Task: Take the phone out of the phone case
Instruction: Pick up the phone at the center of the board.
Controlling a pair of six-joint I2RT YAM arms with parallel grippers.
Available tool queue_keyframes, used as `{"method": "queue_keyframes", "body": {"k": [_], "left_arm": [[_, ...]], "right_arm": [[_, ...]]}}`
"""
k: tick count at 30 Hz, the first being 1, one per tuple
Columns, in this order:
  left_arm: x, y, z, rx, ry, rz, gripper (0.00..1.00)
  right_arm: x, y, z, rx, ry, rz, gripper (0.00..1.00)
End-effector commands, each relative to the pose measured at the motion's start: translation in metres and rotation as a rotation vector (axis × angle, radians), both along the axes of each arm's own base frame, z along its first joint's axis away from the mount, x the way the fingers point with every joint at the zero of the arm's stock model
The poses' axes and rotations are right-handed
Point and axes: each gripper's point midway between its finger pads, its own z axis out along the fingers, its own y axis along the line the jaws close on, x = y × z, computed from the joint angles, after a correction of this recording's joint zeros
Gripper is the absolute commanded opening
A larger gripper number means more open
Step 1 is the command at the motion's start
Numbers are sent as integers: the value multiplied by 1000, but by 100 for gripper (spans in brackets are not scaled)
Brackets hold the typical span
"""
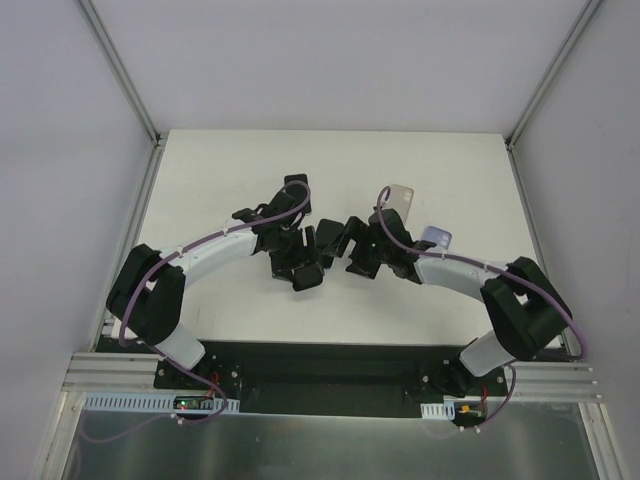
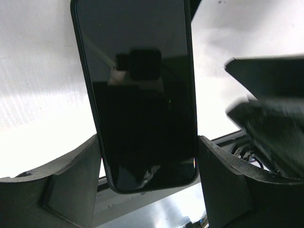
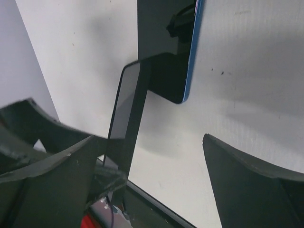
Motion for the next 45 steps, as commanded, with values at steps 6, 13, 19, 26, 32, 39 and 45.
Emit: {"method": "queue_keyframes", "body": {"k": [6,13,19,26,32,39,45], "left_arm": [[-4,-11,29,-117,-77,-53,45],[-5,-11,30,-127,-90,-64,45],[-7,-11,36,-143,-111,-77,46],[-11,-8,46,-159,-150,-97,66],[-14,-9,68,-210,-221,-161,98],[-17,8,85,-265,-251,-142,99],[-1,38,87,-333,-239,-17,99]], "right_arm": [[16,55,18,170,68,56,75],[8,72,18,248,97,89,45],[3,77,19,262,101,139,25],[0,81,20,258,80,186,1],[7,78,25,214,39,192,1],[22,62,37,208,-7,160,1],[26,38,58,232,-104,160,1]]}}
